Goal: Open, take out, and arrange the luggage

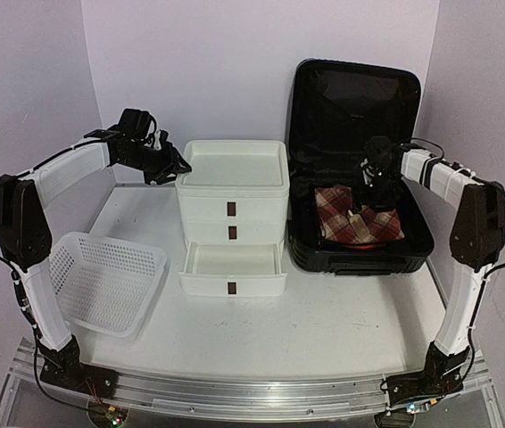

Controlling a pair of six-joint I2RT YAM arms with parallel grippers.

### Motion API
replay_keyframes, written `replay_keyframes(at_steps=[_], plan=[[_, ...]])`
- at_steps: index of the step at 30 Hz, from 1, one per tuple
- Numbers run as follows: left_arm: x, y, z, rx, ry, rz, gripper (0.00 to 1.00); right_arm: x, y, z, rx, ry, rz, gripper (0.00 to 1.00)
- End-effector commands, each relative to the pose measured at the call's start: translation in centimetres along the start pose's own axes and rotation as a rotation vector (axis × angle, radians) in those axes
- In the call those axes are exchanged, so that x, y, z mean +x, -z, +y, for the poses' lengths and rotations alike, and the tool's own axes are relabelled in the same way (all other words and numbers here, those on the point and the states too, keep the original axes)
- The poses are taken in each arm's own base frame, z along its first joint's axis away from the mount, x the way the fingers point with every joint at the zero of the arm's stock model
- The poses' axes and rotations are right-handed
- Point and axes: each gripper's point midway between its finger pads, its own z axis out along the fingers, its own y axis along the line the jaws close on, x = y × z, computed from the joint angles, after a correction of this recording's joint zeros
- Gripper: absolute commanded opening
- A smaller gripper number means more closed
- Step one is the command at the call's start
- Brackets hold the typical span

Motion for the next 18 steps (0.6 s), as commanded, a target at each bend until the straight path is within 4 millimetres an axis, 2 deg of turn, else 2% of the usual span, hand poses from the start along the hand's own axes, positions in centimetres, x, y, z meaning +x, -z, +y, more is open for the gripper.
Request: replay_keyframes(at_steps=[1,4,6,8,12,18], plan=[[5.1,-1.9,1.9,-0.026,0.128,0.201,0.29,0.2,-0.6,0.6,-0.017,0.084,0.065,0.66],[5.1,-1.9,2.0,-0.027,0.129,0.203,0.29,0.0,-2.3,0.4,0.005,0.122,0.086,0.63],[5.1,-1.9,2.0,-0.027,0.129,0.2,0.29,-0.1,-3.4,0.5,0.009,0.13,0.1,0.56],[5.0,-1.9,2.0,-0.029,0.128,0.199,0.29,-0.3,-4.2,0.5,0.015,0.138,0.11,0.52],[5.1,-2.0,2.1,-0.03,0.129,0.2,0.29,-0.4,-4.8,0.6,0.017,0.151,0.115,0.45],[5.0,-1.9,2.0,-0.027,0.128,0.2,0.29,0.0,-5.5,0.3,0.035,0.162,0.13,0.46]])
